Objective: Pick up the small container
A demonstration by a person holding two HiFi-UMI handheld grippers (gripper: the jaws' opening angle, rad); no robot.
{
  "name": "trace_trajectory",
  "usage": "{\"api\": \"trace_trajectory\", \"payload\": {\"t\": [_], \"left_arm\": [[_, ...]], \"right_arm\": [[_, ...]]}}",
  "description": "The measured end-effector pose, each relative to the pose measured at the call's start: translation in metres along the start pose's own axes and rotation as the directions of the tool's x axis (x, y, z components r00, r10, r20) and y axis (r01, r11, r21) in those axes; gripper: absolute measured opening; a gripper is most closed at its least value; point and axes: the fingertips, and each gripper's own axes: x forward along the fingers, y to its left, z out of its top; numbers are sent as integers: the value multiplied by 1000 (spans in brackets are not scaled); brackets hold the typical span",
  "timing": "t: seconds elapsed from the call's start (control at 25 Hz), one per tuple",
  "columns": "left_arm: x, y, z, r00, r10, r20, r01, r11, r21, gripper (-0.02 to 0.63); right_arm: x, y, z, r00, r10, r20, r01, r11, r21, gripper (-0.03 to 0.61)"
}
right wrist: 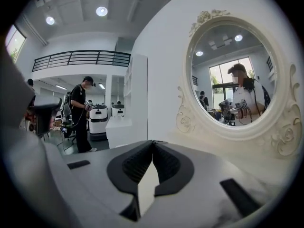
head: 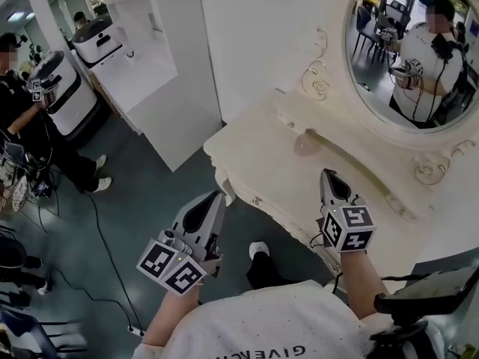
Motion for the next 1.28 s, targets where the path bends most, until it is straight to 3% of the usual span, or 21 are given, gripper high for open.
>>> {"api": "trace_trajectory", "payload": {"t": [0.28, 0.56, 0.72, 0.92, 1.2, 1.24, 1.28], "left_arm": [[88, 62, -46, 996, -10, -93, 4, 998, -65, 0], [164, 101, -66, 984, -17, -178, 7, 999, -53, 0], [185, 111, -84, 977, -22, -214, 10, 998, -60, 0], [201, 134, -106, 966, 27, -258, -53, 994, -95, 0], [220, 143, -110, 951, 29, -307, -61, 994, -94, 0], [221, 143, -111, 949, 27, -313, -59, 994, -91, 1], [222, 144, -112, 947, 27, -319, -58, 994, -88, 0]], "right_arm": [[92, -38, -3, 1000, -23, 0, 23, 1000, 6, 8], [143, -62, -4, 993, 37, 112, -43, 998, 52, 6], [167, -77, -23, 996, 13, 86, -18, 998, 59, 6], [182, -87, -46, 997, 45, 57, -51, 993, 107, 6], [193, -93, -54, 994, 66, 90, -81, 982, 169, 8], [194, -92, -54, 991, 84, 101, -101, 977, 185, 14], [195, -90, -53, 988, 104, 111, -125, 971, 203, 60]]}}
